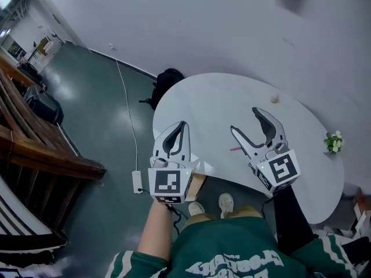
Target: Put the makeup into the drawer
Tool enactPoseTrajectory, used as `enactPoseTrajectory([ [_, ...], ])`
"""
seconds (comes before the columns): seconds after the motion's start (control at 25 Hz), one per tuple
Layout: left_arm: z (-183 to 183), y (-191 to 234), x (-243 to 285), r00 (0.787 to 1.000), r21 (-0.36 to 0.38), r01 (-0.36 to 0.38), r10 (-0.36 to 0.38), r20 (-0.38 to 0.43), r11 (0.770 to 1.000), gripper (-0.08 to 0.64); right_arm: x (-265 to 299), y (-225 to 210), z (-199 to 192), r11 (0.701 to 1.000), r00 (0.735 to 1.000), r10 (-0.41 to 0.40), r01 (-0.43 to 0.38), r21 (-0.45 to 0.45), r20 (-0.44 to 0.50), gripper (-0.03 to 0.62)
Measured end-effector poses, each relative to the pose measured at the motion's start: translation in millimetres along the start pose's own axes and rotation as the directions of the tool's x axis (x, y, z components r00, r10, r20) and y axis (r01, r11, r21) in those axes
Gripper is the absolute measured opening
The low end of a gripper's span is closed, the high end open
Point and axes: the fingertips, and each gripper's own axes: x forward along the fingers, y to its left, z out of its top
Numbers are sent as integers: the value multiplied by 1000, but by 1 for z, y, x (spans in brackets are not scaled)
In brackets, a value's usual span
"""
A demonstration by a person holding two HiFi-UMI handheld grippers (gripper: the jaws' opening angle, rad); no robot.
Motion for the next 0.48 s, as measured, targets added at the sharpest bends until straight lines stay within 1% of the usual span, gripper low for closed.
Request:
enactPoseTrajectory([
  [0.12,-7,-23,16,1000,0,-2,2,-21,1000,0,-13,-23,-11,1000,1000,-2,2,13,-8,310],
  [0.32,-15,-52,33,999,10,-22,23,-40,1000,0,-19,-38,-36,998,997,66,-65,20,-43,307],
  [0.4,-17,-61,34,999,10,-24,24,-46,1000,0,-19,-39,-51,995,992,99,-97,36,-83,305],
  [0.48,-20,-70,33,998,8,-22,23,-55,1000,0,-18,-37,-74,988,976,154,-149,43,-152,304],
])
